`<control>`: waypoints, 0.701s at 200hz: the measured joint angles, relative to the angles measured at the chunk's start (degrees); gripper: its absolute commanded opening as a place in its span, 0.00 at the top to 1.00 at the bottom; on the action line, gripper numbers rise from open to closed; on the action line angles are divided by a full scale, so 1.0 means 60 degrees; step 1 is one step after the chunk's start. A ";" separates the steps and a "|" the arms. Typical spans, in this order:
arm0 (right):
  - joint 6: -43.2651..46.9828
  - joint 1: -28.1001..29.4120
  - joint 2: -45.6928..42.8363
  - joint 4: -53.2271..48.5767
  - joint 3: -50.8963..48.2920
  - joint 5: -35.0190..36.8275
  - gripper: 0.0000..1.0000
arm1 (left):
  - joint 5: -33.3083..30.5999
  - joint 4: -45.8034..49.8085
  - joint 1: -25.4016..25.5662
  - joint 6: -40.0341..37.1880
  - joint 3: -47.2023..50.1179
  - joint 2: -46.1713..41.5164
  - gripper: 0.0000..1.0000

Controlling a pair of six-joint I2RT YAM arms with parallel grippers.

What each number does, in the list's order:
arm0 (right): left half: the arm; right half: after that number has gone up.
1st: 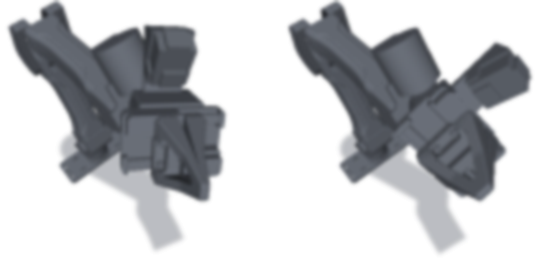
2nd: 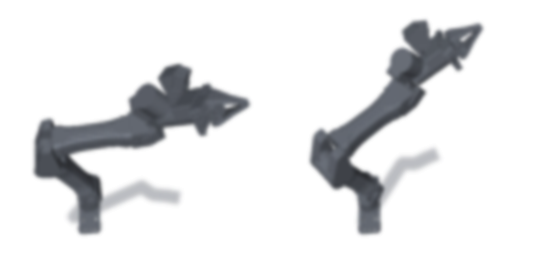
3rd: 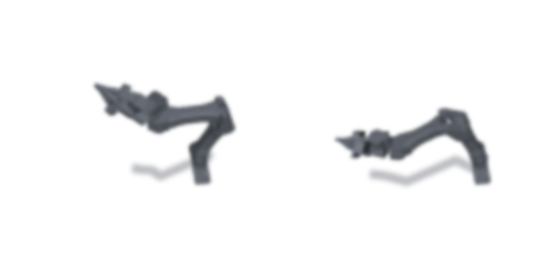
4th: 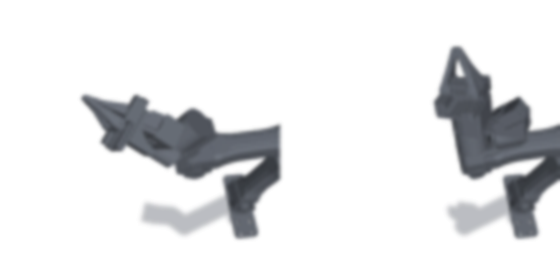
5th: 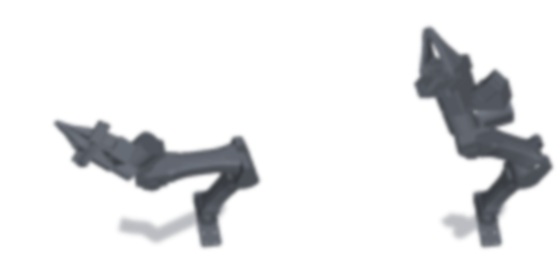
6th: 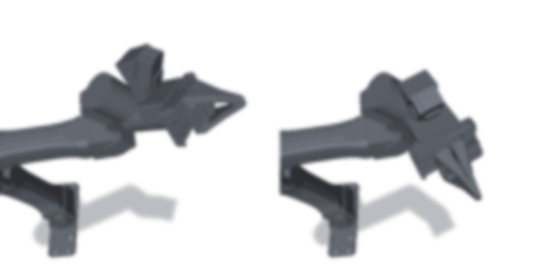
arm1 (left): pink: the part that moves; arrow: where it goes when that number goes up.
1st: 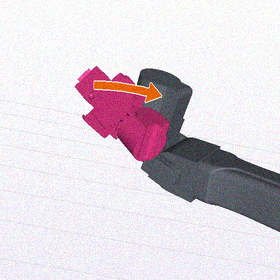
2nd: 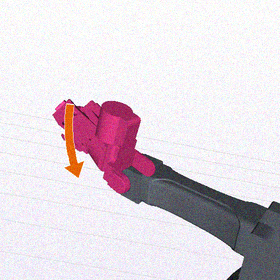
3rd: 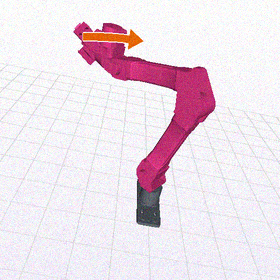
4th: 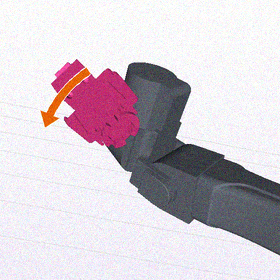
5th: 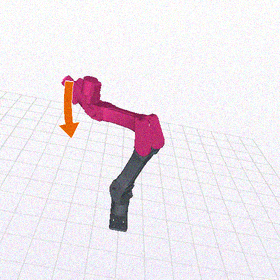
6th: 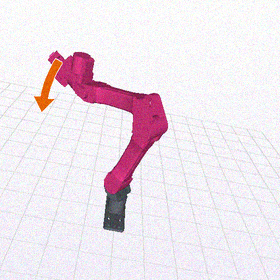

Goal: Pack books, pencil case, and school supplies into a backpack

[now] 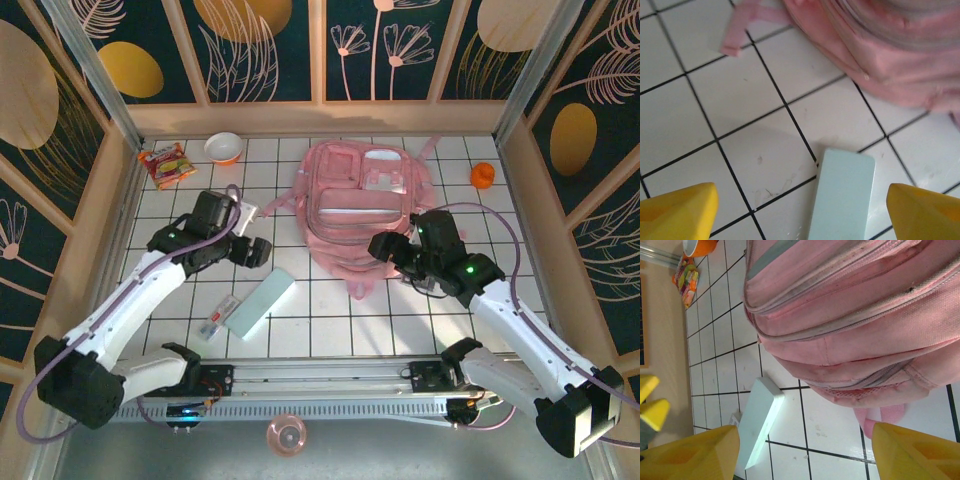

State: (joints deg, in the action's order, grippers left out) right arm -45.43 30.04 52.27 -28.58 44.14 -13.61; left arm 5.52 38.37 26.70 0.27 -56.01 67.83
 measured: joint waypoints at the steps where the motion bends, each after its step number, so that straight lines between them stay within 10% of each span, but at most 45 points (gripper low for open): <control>1: 0.0000 0.0000 0.0000 0.0000 0.0000 0.0000 0.30 | 0.0000 0.0000 0.0022 -0.0040 0.0000 0.0033 0.10; 40: -0.0058 0.0000 -0.0106 0.0004 0.0044 0.0018 0.30 | -0.0539 0.0586 0.1388 -0.1730 0.0011 0.1694 0.05; 140: -0.0273 0.0000 -0.0295 0.0022 0.0044 0.0018 0.30 | -0.0962 0.0007 0.1734 -0.2543 0.0994 0.3049 0.01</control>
State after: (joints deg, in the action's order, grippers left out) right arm -47.07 30.04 50.50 -28.45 44.40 -13.50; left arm -0.25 38.41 37.10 -14.98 -50.04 86.13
